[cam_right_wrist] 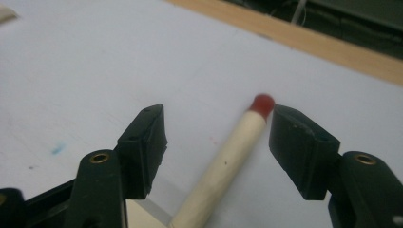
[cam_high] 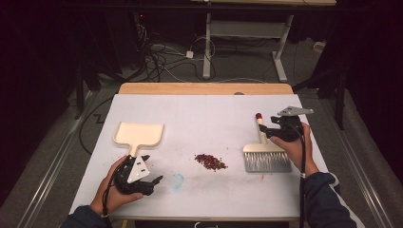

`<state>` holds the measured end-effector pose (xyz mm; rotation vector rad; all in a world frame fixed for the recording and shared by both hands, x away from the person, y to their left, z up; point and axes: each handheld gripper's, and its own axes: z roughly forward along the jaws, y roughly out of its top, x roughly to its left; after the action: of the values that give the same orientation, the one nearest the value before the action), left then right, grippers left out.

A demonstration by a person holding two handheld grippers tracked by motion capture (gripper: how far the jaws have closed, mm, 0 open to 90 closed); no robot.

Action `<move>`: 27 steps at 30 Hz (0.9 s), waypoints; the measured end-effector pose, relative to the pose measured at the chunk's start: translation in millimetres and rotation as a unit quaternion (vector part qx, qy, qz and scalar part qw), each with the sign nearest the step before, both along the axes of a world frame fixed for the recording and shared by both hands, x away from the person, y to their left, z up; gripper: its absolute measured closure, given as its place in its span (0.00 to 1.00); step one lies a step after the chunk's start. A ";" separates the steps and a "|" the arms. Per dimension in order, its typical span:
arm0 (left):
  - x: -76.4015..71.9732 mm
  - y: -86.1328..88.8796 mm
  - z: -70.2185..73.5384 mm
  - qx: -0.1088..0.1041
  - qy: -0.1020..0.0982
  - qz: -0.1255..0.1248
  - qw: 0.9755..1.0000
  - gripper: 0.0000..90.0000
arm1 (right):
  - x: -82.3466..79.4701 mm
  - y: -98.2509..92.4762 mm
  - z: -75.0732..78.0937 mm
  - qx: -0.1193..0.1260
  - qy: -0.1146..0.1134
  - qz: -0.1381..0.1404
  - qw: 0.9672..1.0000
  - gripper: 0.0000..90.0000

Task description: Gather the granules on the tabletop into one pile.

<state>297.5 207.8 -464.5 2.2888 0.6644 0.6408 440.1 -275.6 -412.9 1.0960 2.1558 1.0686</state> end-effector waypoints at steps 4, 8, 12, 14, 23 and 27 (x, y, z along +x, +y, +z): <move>-0.2 0.3 0.1 0.000 0.000 0.002 1.000 0.21 | -14.8 -1.2 12.2 0.010 -0.036 0.011 0.999 0.37; -0.1 0.1 0.5 0.000 0.000 0.003 1.000 0.21 | -31.8 -2.8 20.3 0.012 -0.072 0.020 0.997 0.33; 1.1 -0.7 0.9 -0.001 -0.001 0.002 1.000 0.21 | -48.6 -5.1 26.6 0.029 -0.102 0.027 0.994 0.28; 2.3 -0.6 1.1 -0.003 -0.001 0.003 1.000 0.21 | -57.5 -5.7 28.1 0.028 -0.116 0.027 0.993 0.25; 7.2 -1.8 1.1 -0.006 -0.001 0.004 1.000 0.21 | -99.0 -6.4 13.6 0.002 -0.163 0.041 0.986 0.25; 7.0 -2.4 1.5 -0.008 -0.001 0.004 1.000 0.21 | -110.8 -5.3 0.1 -0.008 -0.159 0.051 0.986 0.25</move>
<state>304.5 205.3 -463.0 2.2720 0.6747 0.6398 329.4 -280.8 -412.8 0.7541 1.9762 1.1814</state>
